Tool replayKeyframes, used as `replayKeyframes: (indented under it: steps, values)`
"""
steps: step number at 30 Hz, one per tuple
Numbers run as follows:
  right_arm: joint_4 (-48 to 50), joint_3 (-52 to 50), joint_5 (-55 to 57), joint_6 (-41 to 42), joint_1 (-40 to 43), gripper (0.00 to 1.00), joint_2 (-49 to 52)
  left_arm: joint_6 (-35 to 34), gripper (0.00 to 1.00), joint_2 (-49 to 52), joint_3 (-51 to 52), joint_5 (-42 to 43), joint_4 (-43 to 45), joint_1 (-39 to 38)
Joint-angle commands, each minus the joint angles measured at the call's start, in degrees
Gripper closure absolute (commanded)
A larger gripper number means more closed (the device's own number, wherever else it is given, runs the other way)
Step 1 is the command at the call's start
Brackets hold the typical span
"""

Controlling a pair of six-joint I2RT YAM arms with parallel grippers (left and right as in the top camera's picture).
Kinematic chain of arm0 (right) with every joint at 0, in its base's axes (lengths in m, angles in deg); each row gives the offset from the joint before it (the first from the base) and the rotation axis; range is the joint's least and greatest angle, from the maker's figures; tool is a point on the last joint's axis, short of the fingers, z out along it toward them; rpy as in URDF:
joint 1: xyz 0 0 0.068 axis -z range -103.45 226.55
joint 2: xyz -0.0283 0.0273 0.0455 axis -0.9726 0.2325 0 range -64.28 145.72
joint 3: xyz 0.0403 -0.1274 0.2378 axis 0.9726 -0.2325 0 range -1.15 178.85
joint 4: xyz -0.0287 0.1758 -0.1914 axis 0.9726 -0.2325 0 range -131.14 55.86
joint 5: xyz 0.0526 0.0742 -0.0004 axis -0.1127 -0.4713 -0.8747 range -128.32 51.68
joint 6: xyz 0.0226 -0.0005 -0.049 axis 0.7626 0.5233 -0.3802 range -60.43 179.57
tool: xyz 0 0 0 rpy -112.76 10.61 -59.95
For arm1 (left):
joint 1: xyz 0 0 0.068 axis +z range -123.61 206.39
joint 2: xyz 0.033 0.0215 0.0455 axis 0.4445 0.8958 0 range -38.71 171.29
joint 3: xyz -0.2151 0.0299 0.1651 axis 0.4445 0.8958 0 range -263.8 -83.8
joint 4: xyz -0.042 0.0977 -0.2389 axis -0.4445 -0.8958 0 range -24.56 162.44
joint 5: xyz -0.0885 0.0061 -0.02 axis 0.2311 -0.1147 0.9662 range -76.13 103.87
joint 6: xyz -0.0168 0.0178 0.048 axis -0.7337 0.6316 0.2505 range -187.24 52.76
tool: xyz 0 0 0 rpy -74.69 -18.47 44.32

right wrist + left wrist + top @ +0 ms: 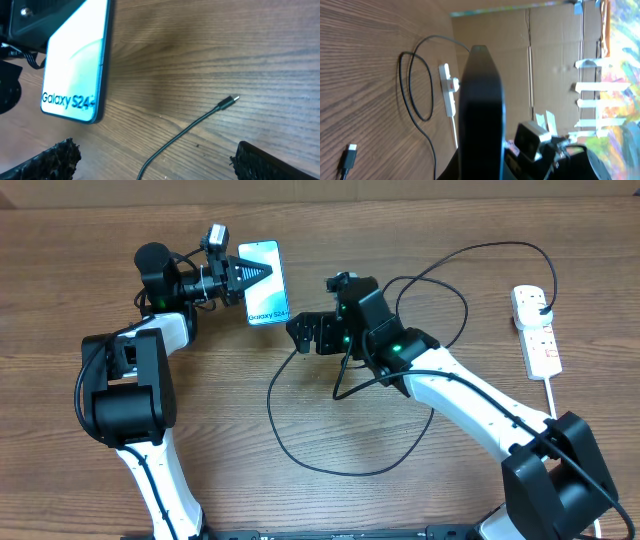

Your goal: Plug charger to phone and switch on socket

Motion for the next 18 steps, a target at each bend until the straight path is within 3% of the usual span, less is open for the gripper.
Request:
replayKeyframes:
  steps: [1,9,18]
  values:
    - [-0.2,0.9,6.3,-1.2,-0.3,0.0,1.7,2.1,0.96,-0.9,-0.3,-3.0,-0.9,0.8]
    - [4.1,1.0,6.8,-0.2,-1.9,0.0,6.8,7.2,0.96,-0.9,-0.3,-6.7,-8.8,4.2]
    - [1.0,8.9,11.8,6.6,-4.3,0.03,15.1,9.0,0.96,-0.9,-0.3,-6.5,-11.5,5.8]
